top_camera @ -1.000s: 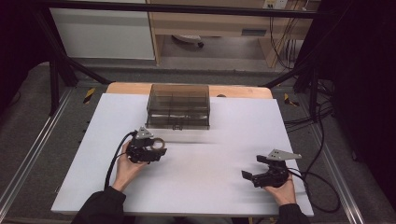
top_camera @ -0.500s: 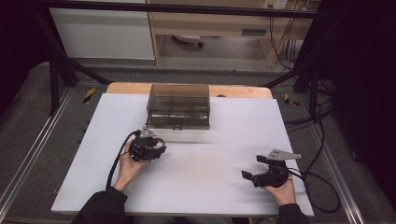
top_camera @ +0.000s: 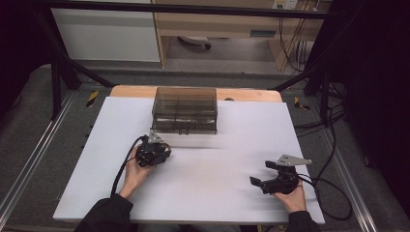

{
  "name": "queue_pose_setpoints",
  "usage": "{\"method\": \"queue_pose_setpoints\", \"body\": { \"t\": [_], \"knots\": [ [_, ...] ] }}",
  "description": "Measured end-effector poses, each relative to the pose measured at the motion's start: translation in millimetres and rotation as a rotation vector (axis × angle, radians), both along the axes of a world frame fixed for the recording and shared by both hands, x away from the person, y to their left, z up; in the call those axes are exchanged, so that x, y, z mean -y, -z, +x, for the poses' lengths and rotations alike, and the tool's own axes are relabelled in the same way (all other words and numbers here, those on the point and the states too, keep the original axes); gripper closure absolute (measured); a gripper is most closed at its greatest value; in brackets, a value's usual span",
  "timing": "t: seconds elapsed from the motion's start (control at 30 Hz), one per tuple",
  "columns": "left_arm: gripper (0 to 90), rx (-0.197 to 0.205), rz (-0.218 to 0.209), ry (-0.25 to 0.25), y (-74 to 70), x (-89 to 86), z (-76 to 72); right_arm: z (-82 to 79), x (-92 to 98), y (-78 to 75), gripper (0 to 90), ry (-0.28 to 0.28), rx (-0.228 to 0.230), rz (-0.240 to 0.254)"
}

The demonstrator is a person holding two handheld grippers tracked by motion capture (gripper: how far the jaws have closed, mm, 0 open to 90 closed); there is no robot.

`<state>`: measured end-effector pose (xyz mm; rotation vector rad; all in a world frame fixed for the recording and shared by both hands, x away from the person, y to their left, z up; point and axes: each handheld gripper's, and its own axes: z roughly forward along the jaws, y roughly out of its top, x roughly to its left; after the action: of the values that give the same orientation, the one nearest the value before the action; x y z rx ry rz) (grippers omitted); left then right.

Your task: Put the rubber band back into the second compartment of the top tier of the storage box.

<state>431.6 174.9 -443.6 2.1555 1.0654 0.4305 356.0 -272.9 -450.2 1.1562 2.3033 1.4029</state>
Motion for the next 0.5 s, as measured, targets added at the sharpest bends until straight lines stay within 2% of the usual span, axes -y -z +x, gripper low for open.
{"method": "queue_pose_setpoints", "body": {
  "t": [0.5],
  "knots": [
    [76.8,-0.014,0.001,-0.005,3.7,0.4,2.7,0.1,0.1,-0.1,0.8,0.000,0.000,0.001]
  ]
}}
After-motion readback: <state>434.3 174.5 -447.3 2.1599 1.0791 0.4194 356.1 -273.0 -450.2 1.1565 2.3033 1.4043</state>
